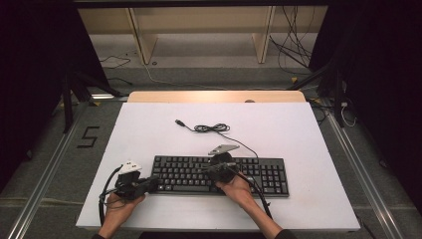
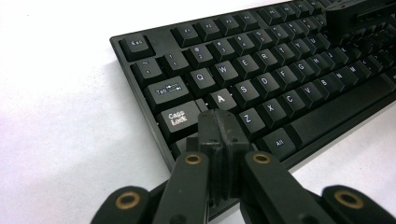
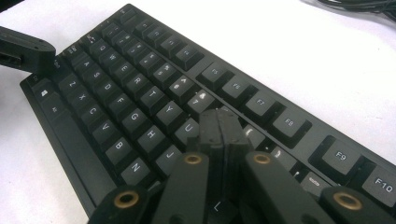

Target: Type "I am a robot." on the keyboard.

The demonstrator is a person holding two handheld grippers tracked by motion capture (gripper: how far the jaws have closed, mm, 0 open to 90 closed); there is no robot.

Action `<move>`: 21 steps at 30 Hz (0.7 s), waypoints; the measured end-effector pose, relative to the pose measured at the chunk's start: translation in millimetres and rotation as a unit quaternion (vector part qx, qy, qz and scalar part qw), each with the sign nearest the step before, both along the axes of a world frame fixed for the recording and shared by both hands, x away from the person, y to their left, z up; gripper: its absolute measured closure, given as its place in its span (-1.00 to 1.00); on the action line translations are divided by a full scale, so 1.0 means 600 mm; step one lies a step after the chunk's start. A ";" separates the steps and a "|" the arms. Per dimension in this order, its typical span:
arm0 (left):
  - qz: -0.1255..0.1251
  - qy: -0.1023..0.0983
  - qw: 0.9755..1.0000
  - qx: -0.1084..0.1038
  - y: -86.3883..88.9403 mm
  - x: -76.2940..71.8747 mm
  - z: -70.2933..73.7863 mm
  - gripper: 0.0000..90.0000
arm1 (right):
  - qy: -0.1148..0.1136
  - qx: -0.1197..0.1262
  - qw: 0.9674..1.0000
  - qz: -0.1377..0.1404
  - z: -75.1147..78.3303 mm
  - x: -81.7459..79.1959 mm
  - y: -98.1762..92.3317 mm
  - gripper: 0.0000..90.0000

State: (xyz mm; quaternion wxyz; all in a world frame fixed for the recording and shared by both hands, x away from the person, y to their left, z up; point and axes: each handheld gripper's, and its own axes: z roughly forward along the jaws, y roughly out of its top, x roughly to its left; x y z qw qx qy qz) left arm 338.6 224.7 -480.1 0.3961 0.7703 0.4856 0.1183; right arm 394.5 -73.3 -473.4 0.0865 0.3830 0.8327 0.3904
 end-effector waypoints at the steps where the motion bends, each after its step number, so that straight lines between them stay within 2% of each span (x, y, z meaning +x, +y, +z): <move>1: 0.000 0.000 1.000 0.000 0.000 0.000 0.000 0.98 | 0.000 0.000 1.000 0.000 0.000 0.000 0.000 1.00; 16: 0.006 0.001 1.000 -0.001 0.002 0.005 -0.001 0.98 | 0.004 -0.001 1.000 -0.001 -0.002 0.001 0.000 1.00; 19: 0.007 0.005 1.000 0.006 0.001 0.006 -0.003 0.98 | 0.004 -0.002 1.000 -0.001 -0.003 0.001 0.001 1.00; 21: 0.007 0.005 1.000 0.005 0.001 0.006 -0.004 0.98 | 0.006 -0.010 1.000 0.000 -0.005 0.001 0.001 1.00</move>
